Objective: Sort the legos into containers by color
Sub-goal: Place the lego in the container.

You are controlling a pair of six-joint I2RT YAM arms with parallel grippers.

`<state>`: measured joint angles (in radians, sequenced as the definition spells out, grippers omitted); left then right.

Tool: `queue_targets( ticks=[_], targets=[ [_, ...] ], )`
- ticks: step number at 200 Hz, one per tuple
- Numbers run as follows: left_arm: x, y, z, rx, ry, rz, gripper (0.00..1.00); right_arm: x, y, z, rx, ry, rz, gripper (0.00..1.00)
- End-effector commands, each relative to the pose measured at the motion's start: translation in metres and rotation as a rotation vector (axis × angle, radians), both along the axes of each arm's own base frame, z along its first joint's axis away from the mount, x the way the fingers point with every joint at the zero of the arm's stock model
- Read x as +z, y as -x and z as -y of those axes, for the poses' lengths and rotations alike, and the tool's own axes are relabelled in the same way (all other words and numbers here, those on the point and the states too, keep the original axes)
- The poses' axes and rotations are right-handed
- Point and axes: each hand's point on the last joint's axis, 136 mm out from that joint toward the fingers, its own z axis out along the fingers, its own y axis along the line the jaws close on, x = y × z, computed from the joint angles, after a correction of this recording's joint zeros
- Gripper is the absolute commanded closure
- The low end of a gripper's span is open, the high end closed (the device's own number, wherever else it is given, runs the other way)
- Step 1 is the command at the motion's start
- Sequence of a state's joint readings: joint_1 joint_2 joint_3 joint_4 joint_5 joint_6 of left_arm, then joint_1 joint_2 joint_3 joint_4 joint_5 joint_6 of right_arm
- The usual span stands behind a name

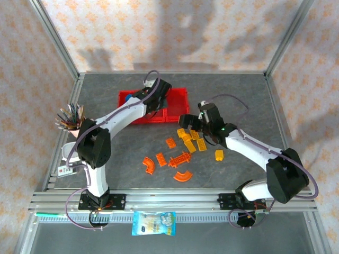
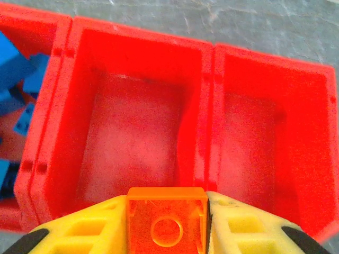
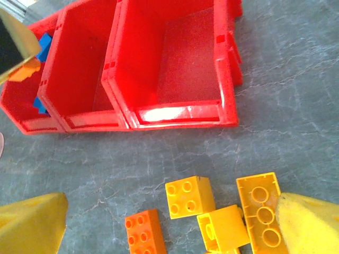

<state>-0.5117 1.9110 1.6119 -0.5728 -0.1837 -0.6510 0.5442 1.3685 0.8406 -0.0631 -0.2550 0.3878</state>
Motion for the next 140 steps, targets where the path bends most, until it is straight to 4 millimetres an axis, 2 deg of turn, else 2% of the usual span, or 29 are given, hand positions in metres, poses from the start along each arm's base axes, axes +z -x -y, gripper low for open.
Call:
queue_targets(
  ticks=[1,17,44,59,68,103,140],
  targets=[
    [-0.023,-0.018,-0.024,0.041,-0.107,-0.053,0.65,0.01,-0.013,0.003,-0.013,-0.002,0.028,0.0],
    [-0.029,-0.035,-0.03,0.056,-0.103,-0.056,0.65,0.011,-0.016,0.003,-0.017,-0.004,0.029,0.0],
    [-0.039,-0.056,-0.026,0.034,-0.114,-0.052,0.64,0.013,-0.018,0.002,-0.015,-0.006,0.031,0.0],
    [-0.046,-0.062,-0.028,0.045,-0.123,-0.073,0.59,0.014,-0.018,0.002,-0.014,-0.004,0.03,0.0],
    [-0.048,-0.063,-0.03,0.051,-0.127,-0.087,0.55,0.015,-0.018,0.003,-0.015,-0.002,0.031,0.0],
    [-0.038,-0.061,-0.033,0.062,-0.125,-0.071,0.5,0.02,-0.017,0.003,-0.016,-0.006,0.04,0.0],
    [-0.024,-0.042,-0.033,0.042,-0.094,-0.083,0.49,0.026,-0.017,0.003,-0.012,-0.011,0.044,0.0]
  ],
)
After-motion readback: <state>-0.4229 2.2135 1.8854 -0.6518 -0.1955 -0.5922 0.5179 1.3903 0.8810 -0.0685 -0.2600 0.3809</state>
